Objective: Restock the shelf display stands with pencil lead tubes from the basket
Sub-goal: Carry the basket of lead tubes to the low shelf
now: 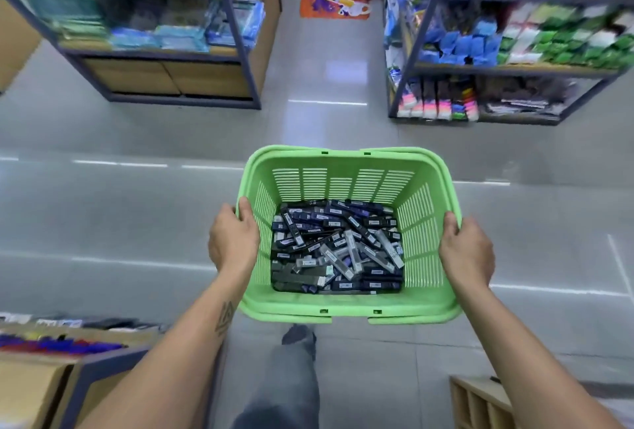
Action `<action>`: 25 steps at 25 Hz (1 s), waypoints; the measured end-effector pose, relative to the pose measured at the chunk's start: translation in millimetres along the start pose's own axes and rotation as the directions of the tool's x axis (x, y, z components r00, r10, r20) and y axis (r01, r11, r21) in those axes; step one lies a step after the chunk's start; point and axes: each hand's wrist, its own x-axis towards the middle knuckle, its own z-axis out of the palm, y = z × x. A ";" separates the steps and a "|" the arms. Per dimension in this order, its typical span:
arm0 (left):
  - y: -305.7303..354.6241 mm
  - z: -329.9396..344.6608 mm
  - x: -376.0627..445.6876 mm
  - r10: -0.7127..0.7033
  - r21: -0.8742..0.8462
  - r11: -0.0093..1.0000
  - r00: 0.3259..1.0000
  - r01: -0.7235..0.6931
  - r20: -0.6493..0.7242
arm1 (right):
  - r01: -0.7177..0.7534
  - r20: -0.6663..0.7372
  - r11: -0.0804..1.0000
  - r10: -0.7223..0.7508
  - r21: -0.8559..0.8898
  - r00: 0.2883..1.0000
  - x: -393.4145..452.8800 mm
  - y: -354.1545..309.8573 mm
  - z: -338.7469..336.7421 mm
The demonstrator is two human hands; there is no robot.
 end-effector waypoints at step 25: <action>573.3 183.4 637.6 0.091 -0.019 0.996 0.996 -0.091 -0.007 | -0.040 -0.025 0.997 0.042 0.069 0.999 647.9 -547.6 104.8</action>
